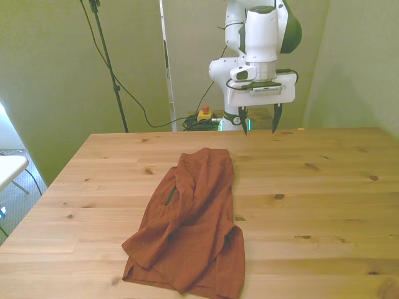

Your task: Unfold the shorts

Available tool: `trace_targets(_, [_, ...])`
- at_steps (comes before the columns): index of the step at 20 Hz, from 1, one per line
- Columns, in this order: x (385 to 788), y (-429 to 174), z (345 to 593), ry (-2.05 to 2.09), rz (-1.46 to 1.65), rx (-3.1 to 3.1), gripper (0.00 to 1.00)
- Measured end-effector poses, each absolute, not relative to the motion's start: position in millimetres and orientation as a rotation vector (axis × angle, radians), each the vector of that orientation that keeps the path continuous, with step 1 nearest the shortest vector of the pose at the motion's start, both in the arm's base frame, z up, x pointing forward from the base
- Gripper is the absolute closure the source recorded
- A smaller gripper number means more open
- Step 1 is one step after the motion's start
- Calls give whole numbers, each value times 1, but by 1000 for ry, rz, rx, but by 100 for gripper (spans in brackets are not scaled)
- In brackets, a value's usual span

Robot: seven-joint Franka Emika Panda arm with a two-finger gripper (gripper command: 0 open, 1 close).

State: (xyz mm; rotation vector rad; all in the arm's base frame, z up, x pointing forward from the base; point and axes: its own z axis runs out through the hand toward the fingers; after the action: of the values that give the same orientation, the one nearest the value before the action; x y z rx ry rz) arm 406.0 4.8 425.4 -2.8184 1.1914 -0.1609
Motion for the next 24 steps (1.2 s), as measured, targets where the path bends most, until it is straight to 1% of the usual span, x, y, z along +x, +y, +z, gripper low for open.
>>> trace_targets(3, [408, 3, 427, 1200, -171, -2820, 0])
trace_targets(5, [414, -10, 438, 1229, -198, -2791, 0])
trace_targets(9, [432, -76, 457, 1334, -238, -2710, 0])
trace_targets(11, [437, -117, 458, 1402, -233, -2668, 0])
trace_targets(14, [444, -169, 445, 1483, -195, -2625, 0])
trace_targets(20, [452, -227, 395, 1475, 4, -2541, 0])
trace_targets(22, [455, -236, 387, 1456, 58, -2519, 0])
trace_targets(24, [455, -245, 384, 1444, 97, -2501, 0])
